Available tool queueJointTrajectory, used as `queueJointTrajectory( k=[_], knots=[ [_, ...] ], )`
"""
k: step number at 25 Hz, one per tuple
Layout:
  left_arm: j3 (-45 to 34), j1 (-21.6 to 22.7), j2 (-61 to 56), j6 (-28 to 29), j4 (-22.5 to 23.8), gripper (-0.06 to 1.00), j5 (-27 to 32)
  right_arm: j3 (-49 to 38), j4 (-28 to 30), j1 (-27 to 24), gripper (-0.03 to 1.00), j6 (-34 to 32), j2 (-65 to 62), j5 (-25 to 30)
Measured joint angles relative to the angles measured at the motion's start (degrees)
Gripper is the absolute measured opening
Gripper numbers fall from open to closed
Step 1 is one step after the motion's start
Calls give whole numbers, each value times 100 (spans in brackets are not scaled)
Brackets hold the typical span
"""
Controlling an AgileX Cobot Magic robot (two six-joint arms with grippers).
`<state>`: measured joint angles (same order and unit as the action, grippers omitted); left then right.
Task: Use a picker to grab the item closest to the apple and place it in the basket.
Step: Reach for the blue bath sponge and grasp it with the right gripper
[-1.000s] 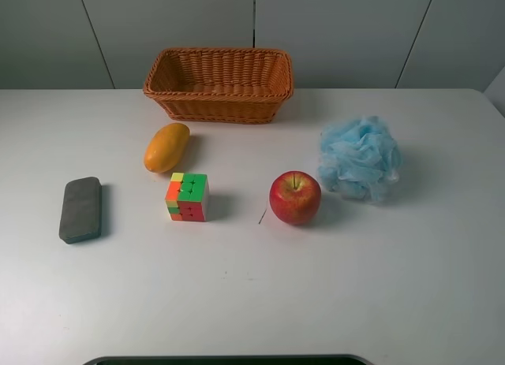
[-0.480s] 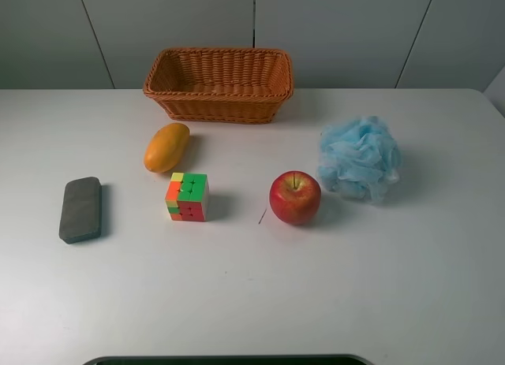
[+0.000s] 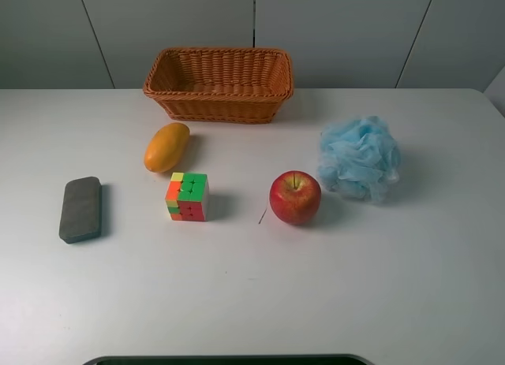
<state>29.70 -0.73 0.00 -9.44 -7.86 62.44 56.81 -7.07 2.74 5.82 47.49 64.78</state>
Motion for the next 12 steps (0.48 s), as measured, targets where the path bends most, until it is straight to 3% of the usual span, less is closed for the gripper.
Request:
queueJointTrajectory(
  k=[6,12],
  knots=[
    [0,0,0,0,0,74,0,772,-79,552,70,-136,1721,210],
    [0,0,0,0,0,74,0,1382,-286,722,70,-186,3336,400]
  ],
)
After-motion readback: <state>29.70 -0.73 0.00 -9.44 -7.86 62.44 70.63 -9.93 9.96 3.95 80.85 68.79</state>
